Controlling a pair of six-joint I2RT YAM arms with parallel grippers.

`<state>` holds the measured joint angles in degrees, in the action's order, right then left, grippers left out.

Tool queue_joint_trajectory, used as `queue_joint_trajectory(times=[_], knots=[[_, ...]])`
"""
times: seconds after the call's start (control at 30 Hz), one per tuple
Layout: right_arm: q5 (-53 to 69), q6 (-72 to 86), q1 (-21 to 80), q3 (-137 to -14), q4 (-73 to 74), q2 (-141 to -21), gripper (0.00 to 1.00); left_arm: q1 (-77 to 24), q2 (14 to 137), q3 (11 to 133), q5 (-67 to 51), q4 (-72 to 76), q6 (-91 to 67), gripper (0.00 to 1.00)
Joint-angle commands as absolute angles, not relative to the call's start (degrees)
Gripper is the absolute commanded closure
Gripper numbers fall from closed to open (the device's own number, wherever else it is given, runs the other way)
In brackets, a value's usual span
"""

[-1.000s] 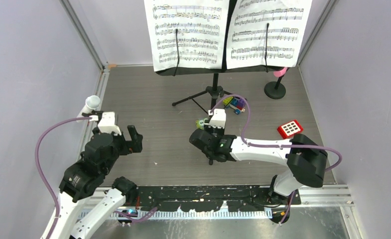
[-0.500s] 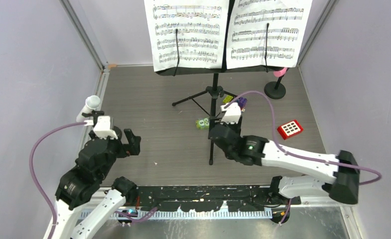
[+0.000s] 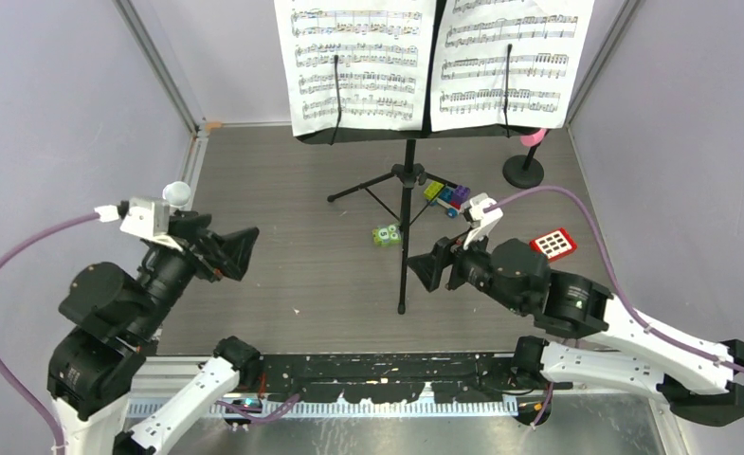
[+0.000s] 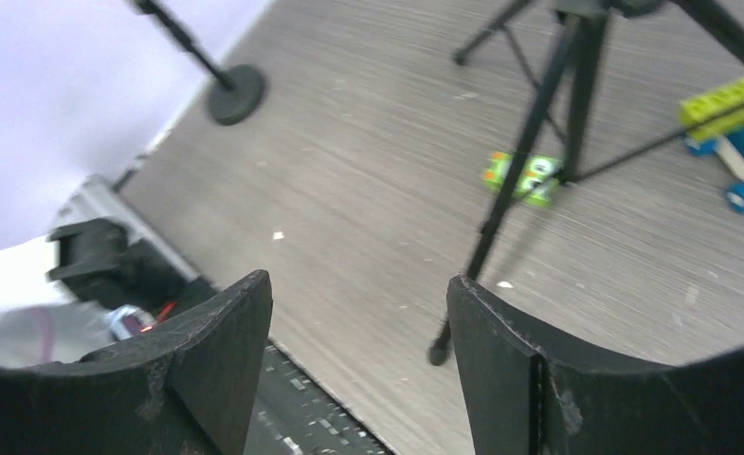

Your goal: Pack up the instrument practice props

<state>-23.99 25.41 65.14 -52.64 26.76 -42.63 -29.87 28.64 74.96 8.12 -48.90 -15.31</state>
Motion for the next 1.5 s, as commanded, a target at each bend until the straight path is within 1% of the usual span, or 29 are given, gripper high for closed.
queue_joint_trajectory(times=[0.0, 0.07, 0.17, 0.3, 0.4, 0.43, 0.47, 0.63, 0.8, 0.97, 1.13, 1.3, 1.47], knots=[[-10.1, 22.2, 65.4, -59.3, 24.9, -40.4, 0.28, -29.8, 35.4, 82.1, 0.4, -41.0, -12.7, 0.01], [-13.2, 21.8, 65.4, -62.0, 25.9, -40.4, 0.27, -29.8, 38.7, 85.4, 0.2, -39.8, -12.5, 0.0], [-19.2, 20.5, 65.5, -65.5, 28.2, -40.9, 0.26, -29.8, 44.8, 90.5, -6.7, -37.5, -11.4, 0.0], [-20.2, 19.4, 65.4, -67.1, 28.5, -40.7, 0.26, -29.8, 51.3, 95.6, -13.6, -32.5, -8.4, 0.0], [-19.0, 19.1, 65.5, -68.8, 27.7, -41.1, 0.26, -29.8, 55.9, 102.1, -14.5, -32.6, -5.4, 0.01], [-18.8, 19.1, 65.5, -69.8, 27.6, -41.6, 0.26, -29.8, 57.6, 104.6, -13.6, -33.6, -5.0, 0.04], [-18.7, 19.3, 65.4, -71.0, 27.5, -42.4, 0.26, -29.8, 59.3, 107.3, -12.9, -34.8, -4.5, 0.05], [-20.4, 21.7, 65.5, -78.8, 27.7, -48.0, 0.27, -29.8, 63.4, 114.1, -13.5, -35.7, -2.3, 0.06], [-23.2, 23.6, 65.5, -85.2, 25.9, -53.0, 0.27, -29.8, 69.1, 123.6, -15.4, -41.3, -1.0, 0.07], [-26.6, 24.2, 65.5, -90.9, 24.7, -59.3, 0.28, -28.3, 69.1, 121.7, -12.9, -40.0, -1.2, 0.09], [-31.0, 26.1, 65.5, -96.0, 21.2, -65.2, 0.35, -26.3, 65.5, 116.3, -11.7, -38.4, -2.5, 0.14], [-31.7, 27.6, 65.4, -101.4, 18.1, -71.1, 0.38, -26.3, 58.1, 107.3, -9.0, -37.0, -1.7, 0.14], [-33.7, 27.8, 65.3, -106.3, 16.4, -76.5, 0.41, -26.3, 55.9, 103.8, -9.8, -38.6, -1.3, 0.14]])
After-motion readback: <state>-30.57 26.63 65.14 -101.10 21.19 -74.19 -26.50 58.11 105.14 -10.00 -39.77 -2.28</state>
